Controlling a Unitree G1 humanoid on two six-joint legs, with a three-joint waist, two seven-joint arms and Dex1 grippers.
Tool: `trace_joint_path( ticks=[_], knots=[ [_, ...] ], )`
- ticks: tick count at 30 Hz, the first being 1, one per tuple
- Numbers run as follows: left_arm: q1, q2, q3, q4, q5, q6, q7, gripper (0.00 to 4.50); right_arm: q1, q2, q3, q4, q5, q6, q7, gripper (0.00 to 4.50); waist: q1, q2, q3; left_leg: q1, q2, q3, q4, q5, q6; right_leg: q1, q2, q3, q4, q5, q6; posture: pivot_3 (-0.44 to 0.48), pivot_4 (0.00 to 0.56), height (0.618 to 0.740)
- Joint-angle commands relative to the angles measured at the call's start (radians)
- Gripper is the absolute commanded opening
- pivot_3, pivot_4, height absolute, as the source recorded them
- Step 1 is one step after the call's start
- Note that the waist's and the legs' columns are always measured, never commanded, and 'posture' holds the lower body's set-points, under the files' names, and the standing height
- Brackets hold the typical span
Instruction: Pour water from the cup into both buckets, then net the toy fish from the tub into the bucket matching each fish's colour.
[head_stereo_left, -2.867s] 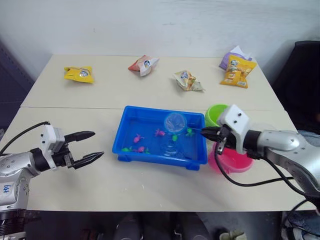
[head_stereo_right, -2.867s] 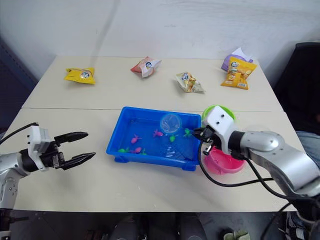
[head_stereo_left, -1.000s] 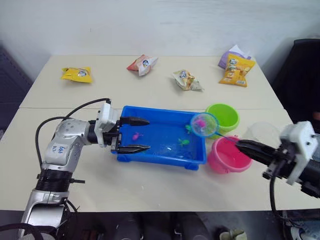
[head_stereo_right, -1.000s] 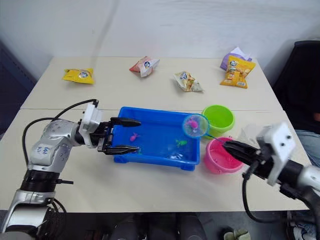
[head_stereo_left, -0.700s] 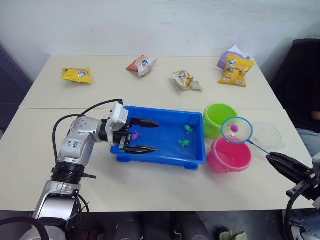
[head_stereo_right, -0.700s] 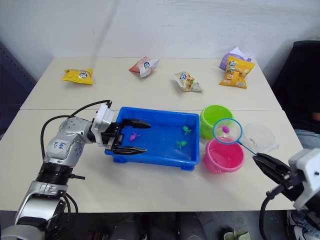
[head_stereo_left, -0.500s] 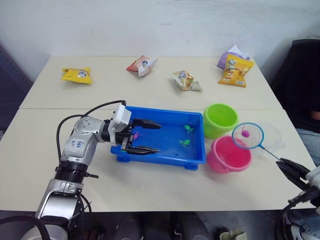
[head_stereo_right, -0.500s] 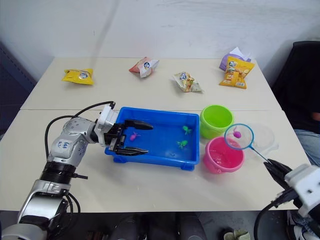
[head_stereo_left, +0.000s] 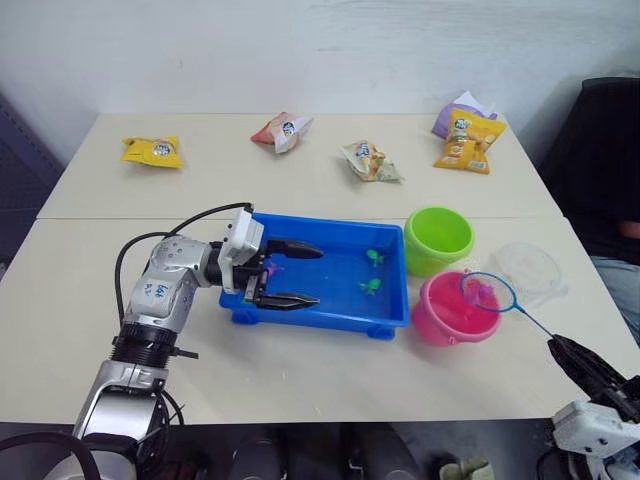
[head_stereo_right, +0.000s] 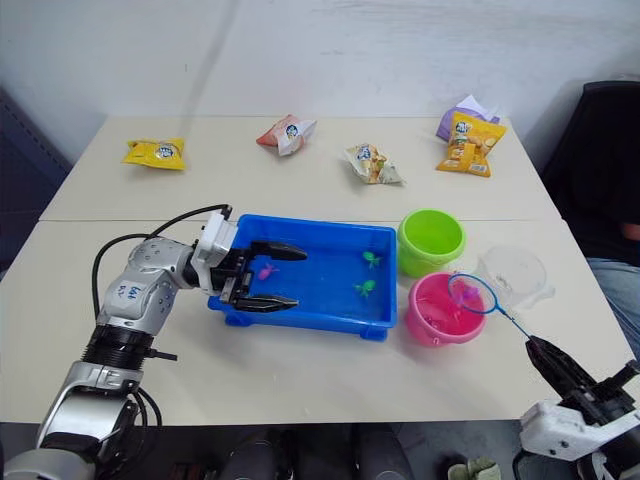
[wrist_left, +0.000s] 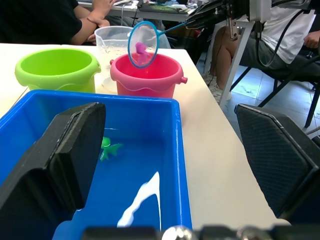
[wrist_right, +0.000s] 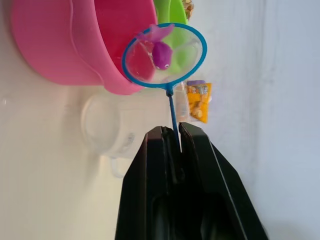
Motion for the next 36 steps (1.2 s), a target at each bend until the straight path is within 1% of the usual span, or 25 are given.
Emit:
trace_joint_path(
  ticks=[1,5,7,8,10,12,13,16,19,21,24,26,28,29,33,36],
  knots=[
    [0.006,0.014,0.017,-0.034,-0.003,0.002,0.003,4.43,0.002,-0.01,-0.066,0.002,-0.138,-0.068,-0.164,0.0,0.0,0.0,0.0,0.0,0.0,0.0,0.0,0.0,0.0,0.0,0.0,0.0,0.0,0.0,0.0,0.0,0.15,0.739],
    [0.009,0.019,0.017,-0.04,-0.006,0.007,0.002,4.43,0.009,-0.009,-0.069,-0.007,-0.183,-0.058,-0.252,0.0,-0.001,0.0,0.0,0.0,0.0,0.001,0.0,0.0,0.0,0.0,0.0,0.001,0.0,0.0,0.0,0.0,0.15,0.739],
    [0.011,0.021,0.018,-0.043,-0.006,0.008,0.004,4.43,0.01,-0.013,-0.055,-0.021,-0.163,-0.044,-0.264,0.0,-0.001,0.0,0.0,0.001,0.0,0.001,0.0,0.0,0.0,0.0,0.0,0.001,0.0,0.0,0.0,0.0,0.15,0.739],
    [0.013,0.022,0.019,-0.045,-0.007,0.008,0.004,4.43,0.016,-0.017,-0.031,-0.025,-0.112,-0.028,-0.246,0.0,-0.001,0.0,0.0,0.001,0.0,0.001,0.0,0.0,0.0,0.0,0.0,0.001,0.0,0.0,0.0,0.0,0.15,0.739],
    [0.02,0.034,0.029,-0.049,-0.009,0.012,0.009,4.43,0.06,-0.045,0.09,-0.059,0.165,0.075,-0.131,0.0,-0.002,0.0,0.0,0.001,0.0,0.001,0.0,0.0,0.0,0.0,0.0,0.001,0.0,0.0,0.0,0.0,0.15,0.739],
    [0.033,0.052,0.047,-0.045,-0.009,0.01,0.015,4.43,0.088,-0.083,0.193,-0.141,0.461,0.227,-0.03,0.0,-0.006,0.0,0.0,0.001,0.001,0.001,0.0,0.0,0.0,0.0,0.0,0.002,0.001,0.0,0.0,0.0,0.15,0.739],
    [0.038,0.059,0.053,-0.043,-0.009,0.009,0.017,4.43,0.095,-0.097,0.218,-0.175,0.556,0.286,0.006,0.0,-0.006,0.0,0.0,0.003,0.001,0.0,0.0,0.0,-0.001,0.0,-0.002,0.005,0.001,0.0,-0.001,0.0,0.15,0.739],
    [0.075,0.092,0.1,-0.035,-0.012,-0.005,0.034,4.43,0.077,-0.187,0.3,-0.334,0.922,0.509,0.103,0.0,-0.008,0.0,0.0,0.004,0.001,-0.004,0.0,0.0,-0.001,0.001,-0.001,0.007,0.002,0.001,-0.001,0.0,0.15,0.739],
    [0.131,0.136,0.159,-0.025,-0.004,-0.044,0.053,4.43,-0.039,-0.308,0.381,-0.432,1.151,0.75,0.171,0.0,-0.015,0.0,0.0,0.014,0.001,-0.006,-0.002,-0.002,-0.001,0.01,0.001,0.01,0.002,0.001,-0.002,0.0,0.15,0.739],
    [0.175,0.163,0.202,-0.02,0.002,-0.075,0.076,4.43,-0.157,-0.379,0.467,-0.452,1.252,0.926,0.196,0.0,-0.017,-0.001,0.0,0.016,0.001,-0.008,-0.002,-0.003,-0.001,0.013,0.001,0.01,0.001,0.001,-0.002,0.0,0.15,0.739],
    [0.25,0.205,0.26,-0.037,-0.003,-0.091,0.098,4.43,-0.33,-0.463,0.588,-0.457,1.309,1.163,0.211,0.0,-0.011,-0.001,0.0,0.015,0.001,-0.008,-0.002,-0.003,0.0,0.012,0.0,0.009,0.0,0.001,-0.003,0.0,0.15,0.739],
    [0.307,0.227,0.312,-0.062,-0.013,-0.096,0.127,4.43,-0.504,-0.478,0.704,-0.428,1.309,1.296,0.238,0.0,-0.008,-0.001,0.0,0.014,0.001,-0.008,-0.002,-0.004,0.0,0.01,0.0,0.009,-0.001,0.001,-0.003,0.0,0.15,0.739],
    [0.364,0.246,0.35,-0.096,-0.018,-0.094,0.148,4.43,-0.664,-0.444,0.804,-0.386,1.289,1.408,0.24,0.0,-0.005,-0.001,0.0,0.012,0.001,-0.007,-0.002,-0.004,0.001,0.009,-0.001,0.009,-0.001,0.001,-0.003,0.0,0.15,0.739],
    [0.388,0.253,0.363,-0.112,-0.022,-0.092,0.152,4.43,-0.706,-0.426,0.828,-0.381,1.287,1.445,0.233,0.0,-0.005,-0.001,0.0,0.012,0.001,-0.007,-0.001,-0.005,0.001,0.008,-0.001,0.009,-0.001,0.001,-0.003,0.0,0.15,0.739],
    [0.499,0.278,0.42,-0.208,-0.037,-0.056,0.189,4.43,-0.914,-0.327,0.986,-0.294,1.25,1.557,0.312,0.0,-0.001,-0.001,0.0,0.011,0.001,-0.008,-0.002,-0.006,0.002,0.008,-0.006,0.004,-0.002,0.001,-0.004,0.0,0.15,0.739],
    [0.546,0.289,0.443,-0.259,-0.051,-0.029,0.204,4.43,-1.038,-0.25,1.083,-0.241,1.201,1.624,0.347,0.0,-0.002,-0.001,0.0,0.01,-0.001,-0.007,-0.002,-0.007,0.004,0.007,-0.009,0.002,-0.002,0.001,-0.004,0.0,0.15,0.739]
  ],
)
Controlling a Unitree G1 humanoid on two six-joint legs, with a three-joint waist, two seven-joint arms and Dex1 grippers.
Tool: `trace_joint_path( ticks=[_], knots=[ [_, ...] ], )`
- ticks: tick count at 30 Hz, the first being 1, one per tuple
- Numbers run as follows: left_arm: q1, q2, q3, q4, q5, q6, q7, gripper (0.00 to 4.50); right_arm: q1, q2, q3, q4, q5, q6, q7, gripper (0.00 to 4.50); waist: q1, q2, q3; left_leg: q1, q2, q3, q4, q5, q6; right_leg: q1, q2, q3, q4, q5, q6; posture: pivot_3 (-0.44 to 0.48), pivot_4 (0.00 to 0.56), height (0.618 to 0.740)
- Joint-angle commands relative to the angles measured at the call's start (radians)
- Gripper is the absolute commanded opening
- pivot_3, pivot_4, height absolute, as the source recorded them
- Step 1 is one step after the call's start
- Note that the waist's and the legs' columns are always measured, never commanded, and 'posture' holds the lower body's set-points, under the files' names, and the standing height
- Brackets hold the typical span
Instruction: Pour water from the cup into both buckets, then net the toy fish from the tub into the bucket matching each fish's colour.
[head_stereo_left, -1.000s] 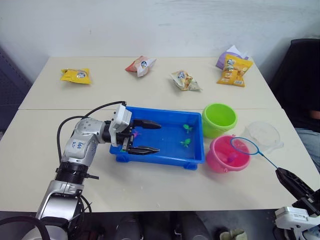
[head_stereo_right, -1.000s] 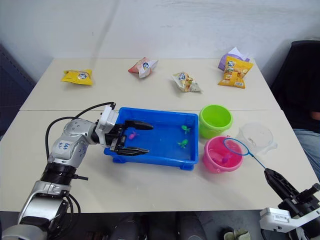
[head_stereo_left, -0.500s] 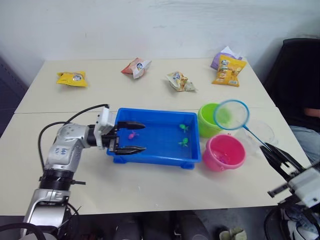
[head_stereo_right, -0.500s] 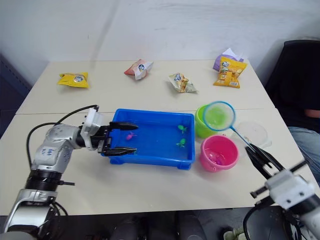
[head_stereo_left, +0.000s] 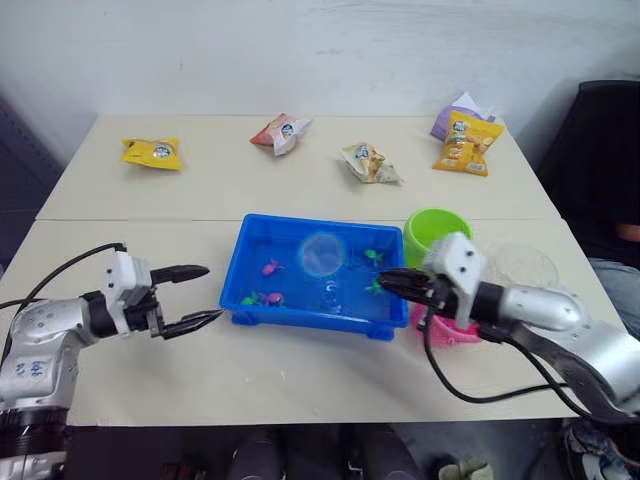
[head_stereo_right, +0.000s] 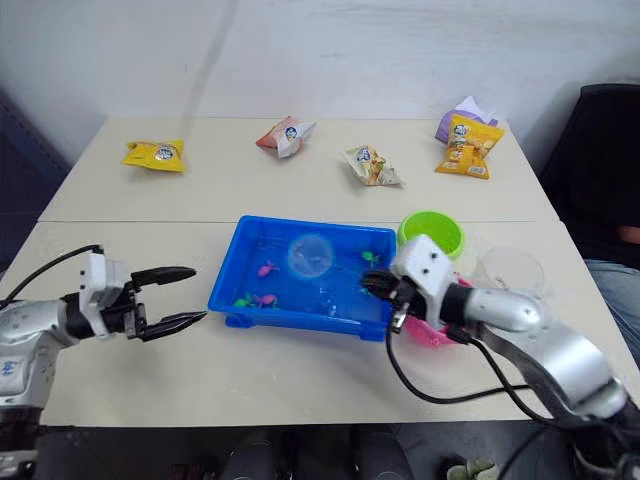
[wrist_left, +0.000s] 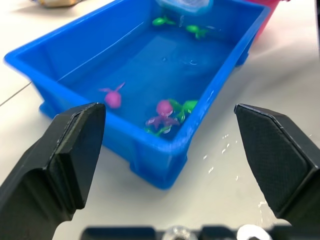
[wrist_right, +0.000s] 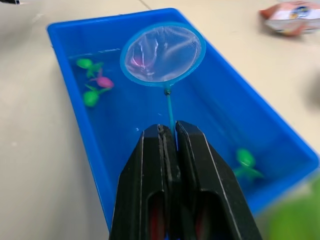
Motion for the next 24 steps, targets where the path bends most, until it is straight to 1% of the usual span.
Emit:
trace_joint_path(
  ticks=[1,4,7,8,10,15,24],
  knots=[
    [0.034,0.026,0.046,-0.082,-0.037,0.024,0.015,4.43,-0.103,0.056,0.085,0.028,-0.056,0.061,0.054,0.0,0.0,0.0,0.0,-0.001,0.0,0.0,0.0,0.0,0.0,0.0,-0.001,-0.001,0.0,0.0,0.0,0.0,0.15,0.739],
    [0.053,0.036,0.056,-0.101,-0.042,0.04,0.016,4.43,-0.174,0.096,0.142,0.062,-0.103,0.089,0.1,0.0,0.0,0.0,0.0,-0.002,-0.001,0.0,0.0,0.0,0.001,-0.002,-0.002,-0.002,0.0,0.0,0.0,0.0,0.15,0.739],
    [0.058,0.045,0.059,-0.104,-0.046,0.047,0.017,4.43,-0.223,0.133,0.17,0.092,-0.145,0.112,0.113,0.0,0.0,0.0,0.0,-0.007,-0.002,-0.001,0.001,0.0,0.001,-0.006,-0.002,-0.003,0.001,0.0,0.0,0.0,0.15,0.739],
    [0.059,0.047,0.06,-0.104,-0.047,0.048,0.017,4.43,-0.232,0.139,0.176,0.1,-0.164,0.11,0.117,0.0,0.0,0.0,0.0,-0.012,-0.002,-0.001,0.003,0.0,0.001,-0.011,-0.002,-0.002,0.002,0.0,0.0,0.0,0.15,0.739],
    [0.059,0.049,0.058,-0.109,-0.047,0.053,0.019,4.43,-0.252,0.138,0.189,0.128,-0.226,0.079,0.128,0.0,-0.001,0.0,0.0,-0.014,-0.002,-0.001,0.003,0.0,0.001,-0.012,-0.002,-0.003,0.002,0.0,0.0,0.0,0.15,0.739],
    [0.059,0.049,0.055,-0.116,-0.047,0.063,0.026,4.43,-0.273,0.154,0.183,0.2,-0.34,-0.005,0.132,0.0,-0.003,0.0,0.0,-0.014,-0.002,0.0,0.003,0.0,0.001,-0.012,-0.002,-0.003,0.002,0.0,0.0,0.0,0.15,0.739],
    [0.052,0.044,0.038,-0.113,-0.041,0.069,0.03,4.43,-0.277,0.182,0.253,0.283,-0.523,-0.088,0.185,0.0,-0.021,0.0,0.0,-0.014,-0.002,0.0,0.002,0.0,0.001,-0.013,-0.002,-0.003,0.002,0.0,0.0,0.0,0.15,0.739]
  ],
)
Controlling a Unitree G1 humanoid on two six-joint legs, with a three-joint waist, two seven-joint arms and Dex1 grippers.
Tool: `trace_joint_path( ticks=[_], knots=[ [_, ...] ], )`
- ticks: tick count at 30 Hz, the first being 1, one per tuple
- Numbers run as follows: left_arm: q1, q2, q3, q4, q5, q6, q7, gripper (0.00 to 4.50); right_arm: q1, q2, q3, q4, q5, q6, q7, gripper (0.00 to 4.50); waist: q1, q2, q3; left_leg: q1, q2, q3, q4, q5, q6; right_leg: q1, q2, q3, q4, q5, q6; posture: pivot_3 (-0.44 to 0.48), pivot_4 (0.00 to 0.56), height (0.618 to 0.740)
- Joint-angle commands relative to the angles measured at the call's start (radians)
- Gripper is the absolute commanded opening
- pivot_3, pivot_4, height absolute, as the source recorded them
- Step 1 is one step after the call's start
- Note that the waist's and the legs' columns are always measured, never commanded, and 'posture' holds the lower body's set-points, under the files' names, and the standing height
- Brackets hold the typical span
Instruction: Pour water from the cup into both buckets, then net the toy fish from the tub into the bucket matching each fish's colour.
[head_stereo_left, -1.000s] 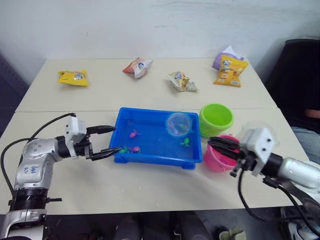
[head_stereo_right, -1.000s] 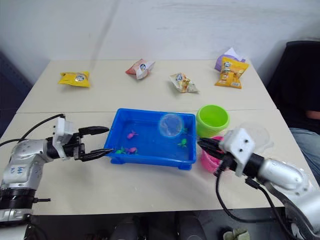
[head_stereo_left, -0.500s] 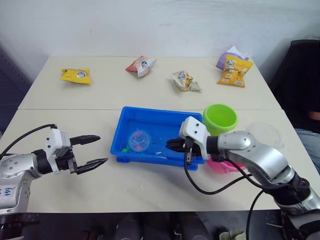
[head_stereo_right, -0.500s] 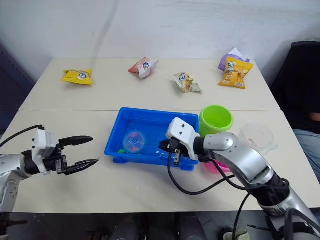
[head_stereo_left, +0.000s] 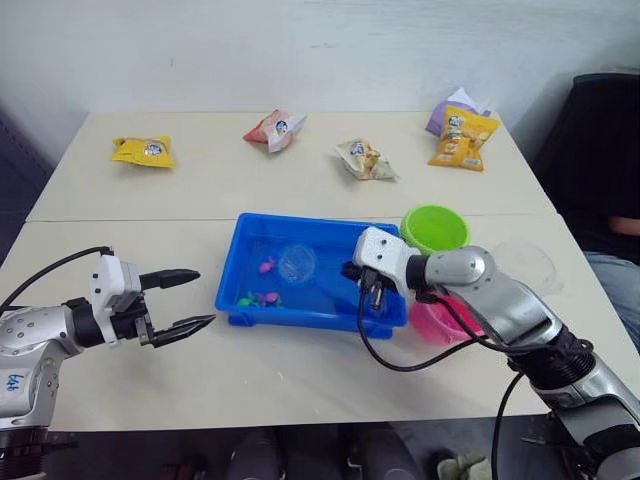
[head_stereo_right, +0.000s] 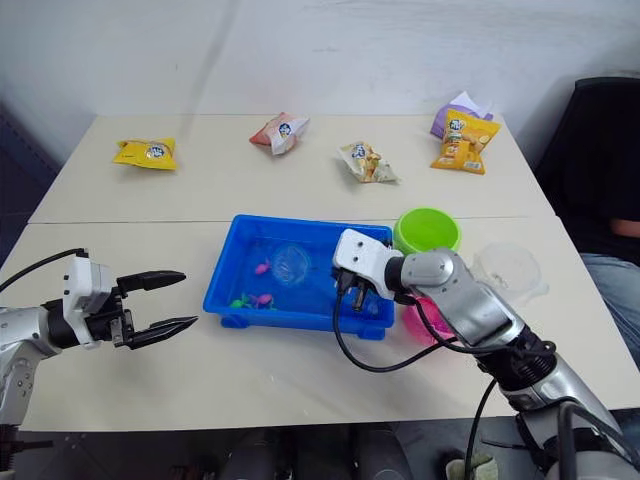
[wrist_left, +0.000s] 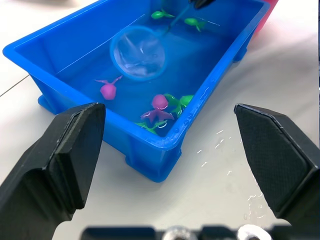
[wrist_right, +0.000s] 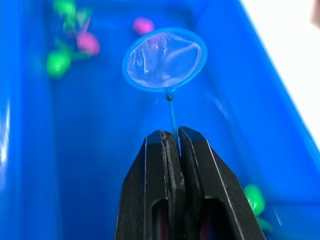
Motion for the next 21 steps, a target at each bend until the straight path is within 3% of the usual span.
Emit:
trace_joint_path(
  ticks=[1,9,21],
  knots=[
    [-0.006,0.007,0.003,-0.024,-0.014,0.001,0.003,4.43,-0.011,0.011,0.005,0.0,-0.055,-0.03,0.02,0.0,-0.004,0.0,0.0,0.0,0.0,0.0,0.0,0.0,0.0,0.0,0.0,0.0,0.0,0.0,0.0,0.0,0.15,0.739],
    [-0.011,0.003,-0.012,-0.023,-0.013,0.003,0.007,4.43,-0.017,0.061,0.042,0.005,-0.119,-0.011,0.075,0.0,-0.007,0.0,0.0,0.0,0.0,0.0,0.0,0.0,0.0,0.0,0.0,0.0,0.0,0.0,0.0,0.0,0.15,0.739],
    [0.0,0.002,-0.007,-0.025,-0.016,0.003,0.007,4.43,-0.025,0.16,0.0,0.039,-0.113,0.033,0.1,0.0,-0.007,0.0,0.0,0.0,0.0,0.0,0.0,0.0,0.0,0.0,0.0,0.0,0.0,0.0,0.0,0.0,0.15,0.739]
  ],
)
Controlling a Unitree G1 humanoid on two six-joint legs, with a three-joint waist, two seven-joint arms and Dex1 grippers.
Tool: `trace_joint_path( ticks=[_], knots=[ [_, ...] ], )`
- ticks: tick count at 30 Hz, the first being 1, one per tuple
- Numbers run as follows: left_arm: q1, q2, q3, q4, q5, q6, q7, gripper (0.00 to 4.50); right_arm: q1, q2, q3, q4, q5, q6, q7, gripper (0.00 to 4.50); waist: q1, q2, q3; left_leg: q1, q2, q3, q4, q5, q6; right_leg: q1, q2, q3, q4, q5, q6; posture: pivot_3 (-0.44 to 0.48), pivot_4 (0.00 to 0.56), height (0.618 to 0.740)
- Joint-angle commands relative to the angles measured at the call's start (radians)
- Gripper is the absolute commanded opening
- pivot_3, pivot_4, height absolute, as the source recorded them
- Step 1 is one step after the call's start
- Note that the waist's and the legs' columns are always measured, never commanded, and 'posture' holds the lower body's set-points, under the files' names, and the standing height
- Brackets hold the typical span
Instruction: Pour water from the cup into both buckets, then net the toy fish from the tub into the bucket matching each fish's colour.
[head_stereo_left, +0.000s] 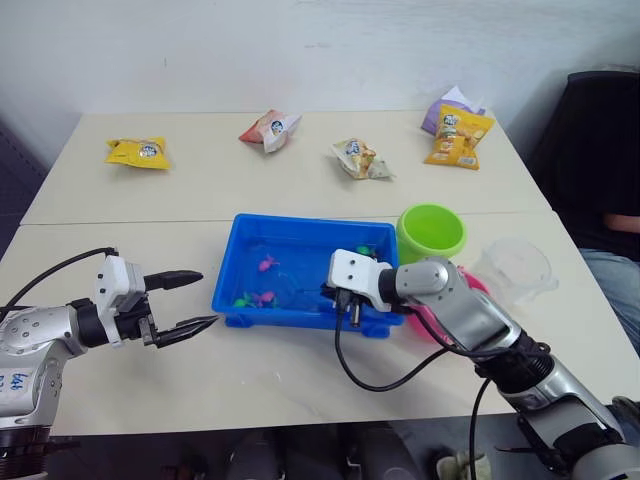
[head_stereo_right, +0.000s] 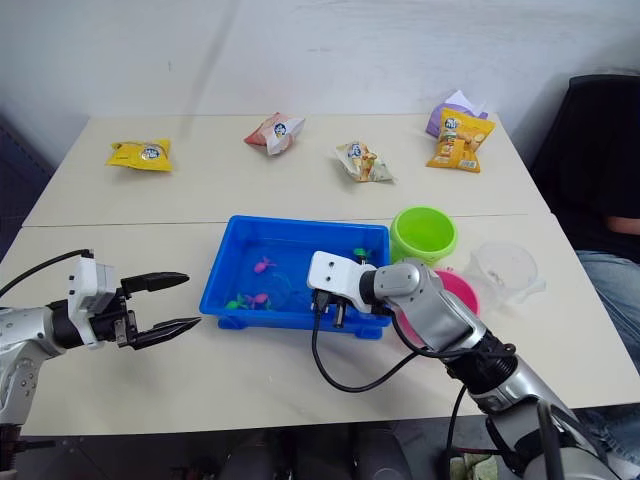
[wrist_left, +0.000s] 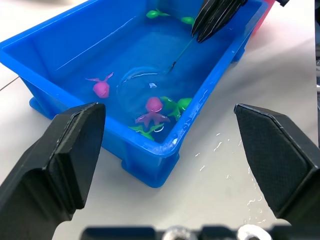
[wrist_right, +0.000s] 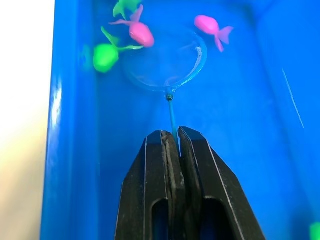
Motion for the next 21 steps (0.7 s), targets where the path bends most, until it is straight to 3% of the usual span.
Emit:
trace_joint_path(
  ticks=[1,12,21],
  knots=[
    [0.0,0.003,0.009,-0.025,-0.015,-0.002,0.002,4.43,-0.016,0.017,-0.051,-0.009,0.014,0.011,-0.003,0.0,0.0,0.0,0.0,0.0,0.0,0.0,0.0,0.0,0.0,0.0,0.0,0.0,0.0,0.0,0.0,0.0,0.15,0.739],
    [0.0,-0.003,0.003,-0.032,-0.014,-0.003,0.016,4.43,0.024,0.078,-0.176,-0.033,0.115,0.092,-0.021,0.0,0.0,0.0,0.0,0.0,0.0,0.0,0.0,0.0,0.0,0.0,0.0,0.0,0.0,0.0,0.0,0.0,0.15,0.739],
    [-0.042,-0.008,-0.013,-0.015,-0.022,-0.002,0.012,4.43,0.073,0.012,-0.265,-0.135,0.206,0.128,0.017,0.0,0.001,0.0,0.0,0.0,0.0,0.0,-0.001,0.0,0.0,0.0,0.0,0.0,0.0,0.0,0.0,0.0,0.15,0.739]
  ],
)
